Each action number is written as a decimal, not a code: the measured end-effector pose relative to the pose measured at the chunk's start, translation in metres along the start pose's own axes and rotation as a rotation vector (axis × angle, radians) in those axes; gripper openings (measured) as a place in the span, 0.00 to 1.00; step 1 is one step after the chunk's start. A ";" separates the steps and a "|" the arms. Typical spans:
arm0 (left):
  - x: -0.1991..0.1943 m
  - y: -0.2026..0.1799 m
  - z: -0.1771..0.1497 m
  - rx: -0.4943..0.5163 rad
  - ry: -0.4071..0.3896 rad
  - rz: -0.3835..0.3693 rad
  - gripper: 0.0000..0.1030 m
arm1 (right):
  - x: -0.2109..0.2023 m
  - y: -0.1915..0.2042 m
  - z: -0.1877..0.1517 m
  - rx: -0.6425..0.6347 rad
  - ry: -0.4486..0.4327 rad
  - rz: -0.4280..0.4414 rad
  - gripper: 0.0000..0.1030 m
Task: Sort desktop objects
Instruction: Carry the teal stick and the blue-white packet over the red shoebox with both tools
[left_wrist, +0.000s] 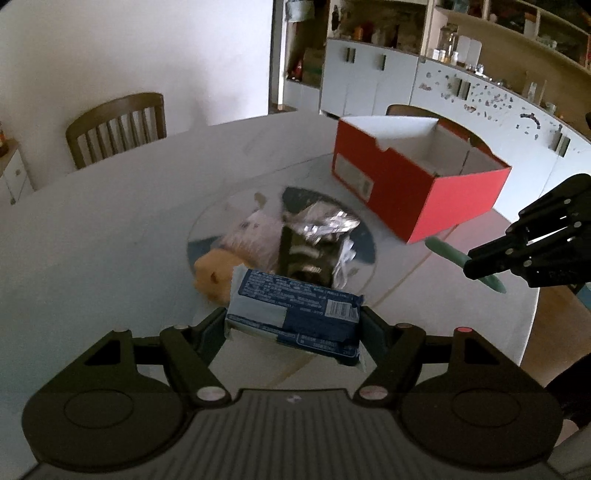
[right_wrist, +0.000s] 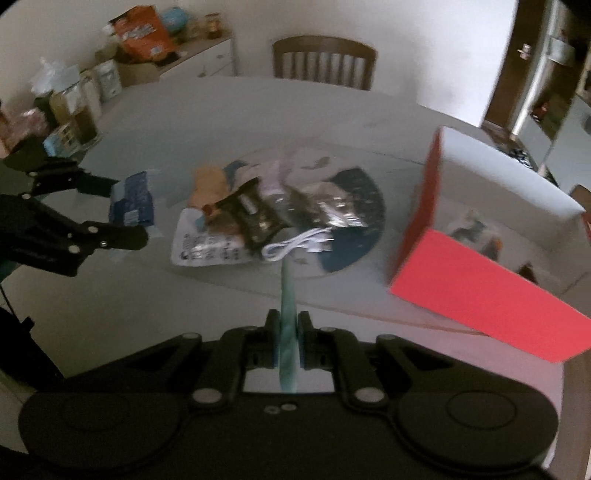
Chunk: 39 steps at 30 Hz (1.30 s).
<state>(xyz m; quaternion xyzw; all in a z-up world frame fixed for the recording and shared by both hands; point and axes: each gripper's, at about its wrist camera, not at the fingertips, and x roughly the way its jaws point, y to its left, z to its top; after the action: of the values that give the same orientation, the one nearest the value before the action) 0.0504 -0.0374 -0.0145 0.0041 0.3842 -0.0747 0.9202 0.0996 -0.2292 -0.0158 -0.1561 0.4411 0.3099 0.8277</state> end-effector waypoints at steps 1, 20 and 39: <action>0.000 -0.004 0.005 0.005 -0.004 -0.003 0.73 | -0.004 -0.004 0.000 0.011 -0.006 -0.007 0.08; 0.022 -0.090 0.089 0.141 -0.102 -0.088 0.73 | -0.051 -0.107 0.005 0.154 -0.090 -0.057 0.08; 0.085 -0.169 0.174 0.192 -0.110 -0.108 0.73 | -0.052 -0.225 0.037 0.186 -0.130 -0.047 0.08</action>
<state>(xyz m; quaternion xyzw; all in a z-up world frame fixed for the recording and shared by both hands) 0.2083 -0.2273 0.0565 0.0675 0.3238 -0.1605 0.9300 0.2476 -0.3997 0.0452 -0.0685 0.4094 0.2575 0.8726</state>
